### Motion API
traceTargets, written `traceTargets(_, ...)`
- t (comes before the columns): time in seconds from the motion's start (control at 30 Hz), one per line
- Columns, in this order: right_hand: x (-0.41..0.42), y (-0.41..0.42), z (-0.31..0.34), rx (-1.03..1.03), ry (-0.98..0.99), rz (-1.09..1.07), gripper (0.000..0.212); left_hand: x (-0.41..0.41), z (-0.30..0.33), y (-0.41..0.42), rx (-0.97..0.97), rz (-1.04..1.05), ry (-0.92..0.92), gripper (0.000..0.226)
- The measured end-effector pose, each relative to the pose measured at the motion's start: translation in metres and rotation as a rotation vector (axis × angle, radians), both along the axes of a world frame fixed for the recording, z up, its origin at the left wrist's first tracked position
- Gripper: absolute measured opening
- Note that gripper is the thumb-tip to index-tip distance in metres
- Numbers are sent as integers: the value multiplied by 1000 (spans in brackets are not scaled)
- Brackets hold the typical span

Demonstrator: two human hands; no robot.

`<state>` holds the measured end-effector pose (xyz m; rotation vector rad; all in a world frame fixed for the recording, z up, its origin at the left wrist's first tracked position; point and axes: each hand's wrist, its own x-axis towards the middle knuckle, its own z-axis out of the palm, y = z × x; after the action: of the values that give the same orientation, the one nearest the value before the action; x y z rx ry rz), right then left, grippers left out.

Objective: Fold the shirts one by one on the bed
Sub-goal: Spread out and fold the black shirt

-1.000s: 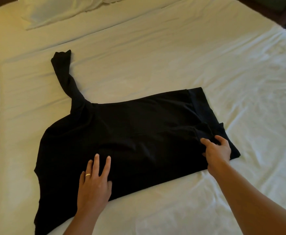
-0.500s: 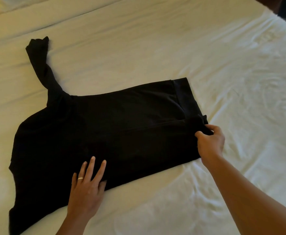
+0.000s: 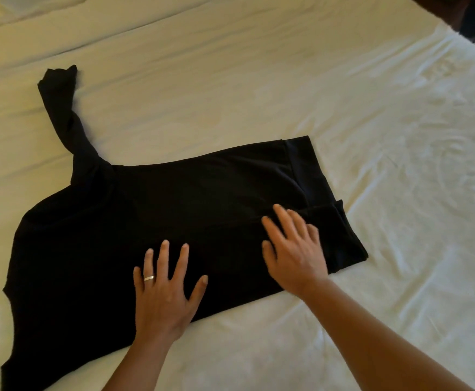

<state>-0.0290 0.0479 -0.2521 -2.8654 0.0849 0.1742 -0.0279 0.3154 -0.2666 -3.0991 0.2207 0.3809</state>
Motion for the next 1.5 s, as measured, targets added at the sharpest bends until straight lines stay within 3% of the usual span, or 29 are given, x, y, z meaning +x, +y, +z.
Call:
traceTargets(0.07,-4,3,-11,-33,138,107,60,0,-12,0,48,-4,35,83)
traceTargets(0.23,-15,-30,-26,-143,310,98,71,-14,-30,33,71,-35,17,83)
traceTargets(0.43,-1,6,-12,-163,335,-22,76,-25,-17,91,53,-33,-5,74)
traceTargets(0.53,15,41,1,-172,278,-35,69,-28,-7,121,67,141,-22,73)
traceTargets(0.7,58,140,13,-5,200,151,48,-24,6,165,-21,341,-68,71)
traceTargets(0.9,101,254,15,238,277,231,48,-9,13,188,-212,568,-66,58)
traceTargets(0.97,113,271,14,228,335,258,44,-11,11,195,-220,548,-26,58)
traceTargets(1.07,130,277,16,203,526,323,21,-20,4,206,-207,482,1,61)
traceTargets(1.17,138,270,15,49,566,425,10,-23,-5,215,-213,438,-37,51)
traceTargets(1.3,114,265,1,-150,192,422,34,-22,-3,202,-68,391,-211,24)
traceTargets(1.4,77,248,5,-25,-3,410,44,-30,8,183,-164,287,-249,40)
traceTargets(1.5,31,207,5,3,116,513,65,-53,8,178,-199,39,-55,64)
